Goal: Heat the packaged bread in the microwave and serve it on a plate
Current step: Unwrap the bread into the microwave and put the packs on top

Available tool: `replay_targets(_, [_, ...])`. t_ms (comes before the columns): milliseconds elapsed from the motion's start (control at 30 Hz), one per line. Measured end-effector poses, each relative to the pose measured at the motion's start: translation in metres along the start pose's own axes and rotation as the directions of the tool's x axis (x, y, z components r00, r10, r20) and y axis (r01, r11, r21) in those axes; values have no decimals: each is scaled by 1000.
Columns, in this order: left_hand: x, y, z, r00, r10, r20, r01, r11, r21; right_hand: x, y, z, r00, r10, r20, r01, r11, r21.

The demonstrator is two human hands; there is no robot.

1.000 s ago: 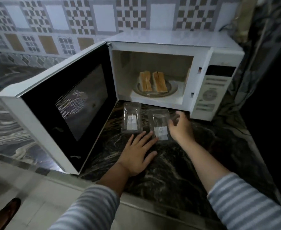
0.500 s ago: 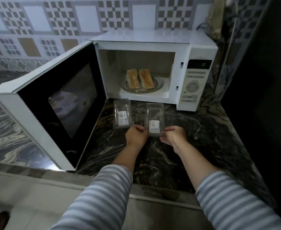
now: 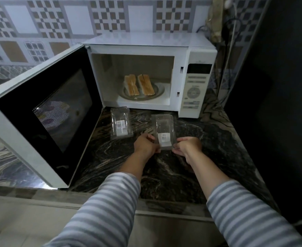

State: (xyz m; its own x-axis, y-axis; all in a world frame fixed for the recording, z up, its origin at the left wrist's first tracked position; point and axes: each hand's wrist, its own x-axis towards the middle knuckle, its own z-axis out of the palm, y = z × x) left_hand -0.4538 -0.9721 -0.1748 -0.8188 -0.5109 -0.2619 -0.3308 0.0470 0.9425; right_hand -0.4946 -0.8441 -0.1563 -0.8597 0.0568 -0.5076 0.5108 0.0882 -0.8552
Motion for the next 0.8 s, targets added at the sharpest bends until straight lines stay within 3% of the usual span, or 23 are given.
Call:
replay_targets(133, [0, 1, 4, 1000, 0, 15, -1, 998, 65, -3, -1, -5, 1000, -5, -1, 5, 1000, -15])
replay_targets(233, [-3, -1, 8, 998, 43, 38, -46, 997, 68, -2, 3, -4, 992, -106, -71, 92, 980, -177])
replay_targets(333, [-5, 0, 3, 991, 109, 77, -121, 978, 171, -6, 7, -2, 939, -319, -132, 225, 856, -466])
replay_targets(433, [-3, 3, -16, 972, 225, 59, -227, 860, 457, -15, 0, 4, 870, -481, -108, 305, 699, -647])
replay_targets(567, [-2, 12, -51, 899, 419, -125, -284, 777, 563, -28, -12, 31, 724, -686, 76, 568, 529, -631])
replay_targets(700, [9, 11, -86, 845, 443, -301, -208, 790, 577, -38, -16, 74, 615, -723, 315, 746, 406, -527])
replay_targets(800, [21, 5, -106, 858, 360, -367, -116, 831, 545, -35, -14, 103, 705, -610, 362, 701, 524, -483])
